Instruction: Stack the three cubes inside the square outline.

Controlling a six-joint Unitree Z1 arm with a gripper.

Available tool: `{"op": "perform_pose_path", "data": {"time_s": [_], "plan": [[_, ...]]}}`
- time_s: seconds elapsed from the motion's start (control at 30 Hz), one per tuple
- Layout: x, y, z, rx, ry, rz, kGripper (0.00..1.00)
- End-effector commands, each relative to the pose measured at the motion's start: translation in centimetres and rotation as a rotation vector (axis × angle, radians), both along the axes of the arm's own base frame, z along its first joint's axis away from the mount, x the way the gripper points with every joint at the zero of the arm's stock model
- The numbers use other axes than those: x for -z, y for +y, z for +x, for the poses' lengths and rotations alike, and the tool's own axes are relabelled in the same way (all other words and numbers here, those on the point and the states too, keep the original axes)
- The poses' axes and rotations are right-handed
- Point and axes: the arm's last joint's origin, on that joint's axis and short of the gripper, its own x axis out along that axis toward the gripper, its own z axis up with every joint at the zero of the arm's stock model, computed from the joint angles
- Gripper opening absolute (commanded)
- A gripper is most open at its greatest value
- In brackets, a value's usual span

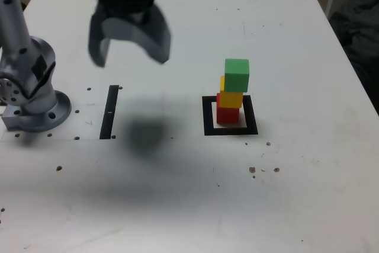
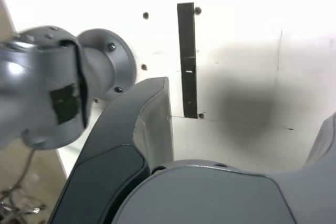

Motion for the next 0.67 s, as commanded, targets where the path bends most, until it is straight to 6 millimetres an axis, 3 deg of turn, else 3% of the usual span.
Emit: {"op": "perform_pose_path", "data": {"time_s": [0.0,0.33,0.63], "plan": [[2.3,0.2,-1.7,-0.012,0.026,-0.009,1.00],[7.2,0.6,-4.5,-0.040,0.003,-0.059,1.00],[7.8,0.7,-5.2,-0.054,-0.007,-0.071,1.00]]}}
